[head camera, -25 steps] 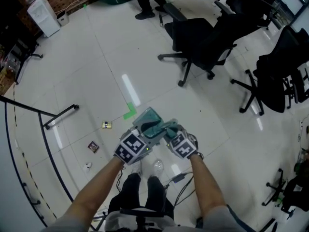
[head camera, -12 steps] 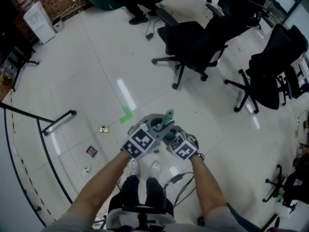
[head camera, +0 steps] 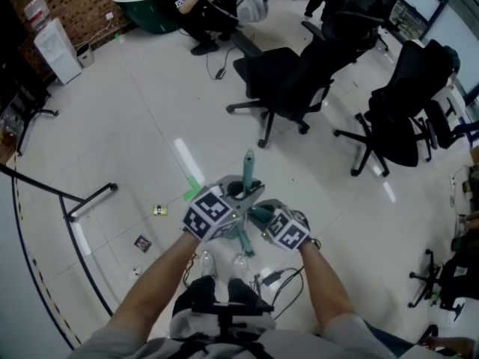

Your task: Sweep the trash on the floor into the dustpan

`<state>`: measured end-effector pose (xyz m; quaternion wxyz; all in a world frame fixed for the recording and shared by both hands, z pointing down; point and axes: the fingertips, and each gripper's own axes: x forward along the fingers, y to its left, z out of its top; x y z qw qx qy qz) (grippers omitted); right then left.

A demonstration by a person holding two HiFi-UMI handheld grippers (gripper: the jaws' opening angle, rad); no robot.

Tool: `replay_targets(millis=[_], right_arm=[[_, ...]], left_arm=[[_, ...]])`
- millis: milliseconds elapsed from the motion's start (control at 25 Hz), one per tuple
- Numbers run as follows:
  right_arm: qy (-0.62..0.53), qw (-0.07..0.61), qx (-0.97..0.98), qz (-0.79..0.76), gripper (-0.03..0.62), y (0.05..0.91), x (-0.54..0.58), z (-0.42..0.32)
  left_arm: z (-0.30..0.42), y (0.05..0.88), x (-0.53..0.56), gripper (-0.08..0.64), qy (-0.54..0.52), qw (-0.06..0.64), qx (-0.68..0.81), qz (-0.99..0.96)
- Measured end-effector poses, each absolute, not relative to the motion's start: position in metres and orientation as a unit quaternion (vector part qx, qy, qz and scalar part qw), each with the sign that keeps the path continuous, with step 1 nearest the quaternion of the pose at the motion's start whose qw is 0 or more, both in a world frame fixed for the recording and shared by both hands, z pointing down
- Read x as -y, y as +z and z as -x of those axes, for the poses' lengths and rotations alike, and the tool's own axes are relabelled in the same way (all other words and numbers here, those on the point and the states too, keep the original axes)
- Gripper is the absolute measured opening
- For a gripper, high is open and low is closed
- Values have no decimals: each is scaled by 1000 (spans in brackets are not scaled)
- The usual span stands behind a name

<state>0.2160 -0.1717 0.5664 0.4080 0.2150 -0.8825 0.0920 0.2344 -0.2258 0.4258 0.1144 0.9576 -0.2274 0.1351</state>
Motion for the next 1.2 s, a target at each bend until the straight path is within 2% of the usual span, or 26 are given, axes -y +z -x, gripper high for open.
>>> replay_targets(millis=[120, 280, 760, 1200], right_arm=[[125, 391, 881, -234, 100, 564, 158, -239], [142, 373, 878, -262, 101, 551, 154, -255], [103, 373, 863, -324, 103, 497, 168, -270], [69, 353, 854, -377, 103, 434, 195, -260]], left_arm=[[-195, 407, 249, 38, 109, 134, 272, -947], [-175, 385, 257, 37, 106, 119, 281, -946], [-114, 372, 266, 41, 135, 47, 352, -925], [-95, 386, 263, 41, 125, 57, 386, -912]])
